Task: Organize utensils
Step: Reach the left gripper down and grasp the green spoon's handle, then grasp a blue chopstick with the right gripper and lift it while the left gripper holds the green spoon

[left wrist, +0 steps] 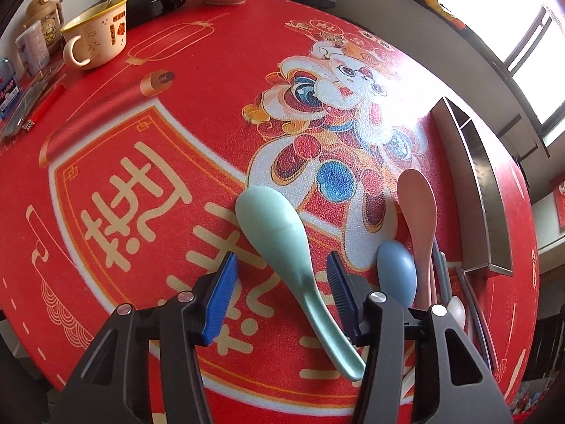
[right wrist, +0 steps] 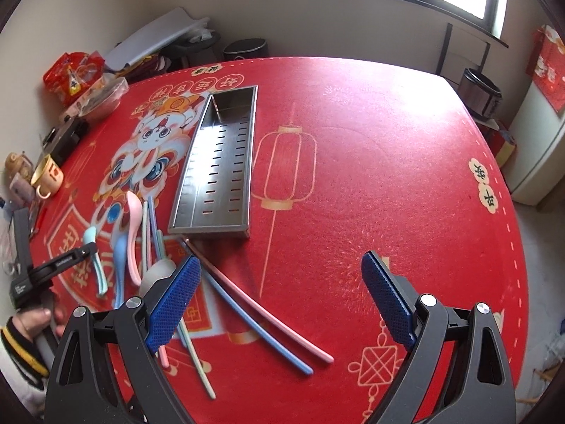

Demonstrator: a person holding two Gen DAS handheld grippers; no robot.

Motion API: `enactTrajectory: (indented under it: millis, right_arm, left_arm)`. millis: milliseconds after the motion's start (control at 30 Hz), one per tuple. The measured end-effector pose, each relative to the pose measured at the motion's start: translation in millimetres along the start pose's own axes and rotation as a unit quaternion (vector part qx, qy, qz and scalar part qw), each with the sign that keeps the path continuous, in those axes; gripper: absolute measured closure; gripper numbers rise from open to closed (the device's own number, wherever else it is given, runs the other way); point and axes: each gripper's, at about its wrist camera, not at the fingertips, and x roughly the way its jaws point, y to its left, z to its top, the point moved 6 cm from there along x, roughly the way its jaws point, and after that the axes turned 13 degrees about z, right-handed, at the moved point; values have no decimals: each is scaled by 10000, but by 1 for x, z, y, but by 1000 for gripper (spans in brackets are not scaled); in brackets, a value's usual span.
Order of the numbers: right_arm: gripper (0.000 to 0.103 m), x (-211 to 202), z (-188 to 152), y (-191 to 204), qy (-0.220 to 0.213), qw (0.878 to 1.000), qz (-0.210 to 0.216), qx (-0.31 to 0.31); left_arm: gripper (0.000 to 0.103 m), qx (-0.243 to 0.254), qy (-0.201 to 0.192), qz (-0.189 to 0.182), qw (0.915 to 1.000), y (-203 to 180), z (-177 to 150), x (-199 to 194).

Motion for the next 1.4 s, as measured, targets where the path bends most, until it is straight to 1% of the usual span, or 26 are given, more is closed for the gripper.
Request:
enactTrajectory:
  millis: [100, 200, 233, 300, 433, 567, 667, 767, 833, 933, 1100, 1167, 1267, 1400]
  right_arm:
    - [14, 1, 3, -6, -15, 10000, 28, 10]
    - [14, 2, 5, -10, -36, 10000, 53, 32]
    - [14, 2, 5, -11, -41, 10000, 67, 37]
    - [14, 2, 6, -12, -56, 9999, 105, 61]
    - [14, 4, 8, -16, -101, 9997, 171, 147]
    - [14, 6, 10, -18, -133, 9993, 252, 243]
    - [14, 8, 9, -18, -139, 9989, 325, 293]
    - [14, 11, 9, -18, -119, 9985, 409, 330]
    - [14, 13, 9, -17, -110, 9982, 478, 338]
    - [14, 15, 8, -14, -89, 9976, 609, 322]
    - [14, 24, 3, -6, 72, 9933, 1111, 320]
    - [14, 29, 1, -1, 142, 9918, 1237, 283]
    - [14, 37, -5, 5, 227, 9924, 1203, 131]
    - [14, 46, -11, 10, 359, 9929, 1137, -7]
  left_arm:
    - [54, -12, -104, 168, 9998, -3, 1, 1]
    - [70, 45, -154, 239, 9996, -6, 3, 3]
    - [74, 79, -132, 185, 9997, -9, 4, 4]
    - [79, 156, -70, 132, 9998, -14, 5, 3]
    - [88, 396, -112, -30, 9991, -28, 3, -5]
    - [88, 815, -136, -137, 9965, -46, -7, -13]
    - [88, 1077, -68, 14, 9942, -51, -19, -11]
    - [88, 1093, 54, 131, 9939, -47, -28, -5]
    - [88, 1083, 1, 103, 9941, -45, -30, -6]
    - [88, 1222, -8, 152, 9924, -45, -31, -6]
    - [88, 1370, 1, 221, 9903, -47, -34, -6]
    - [88, 1380, -6, 204, 9902, -47, -34, -7]
    - [88, 1432, -6, 172, 9895, -47, -34, -7]
    - [91, 1400, 12, 19, 9902, -45, -33, -6]
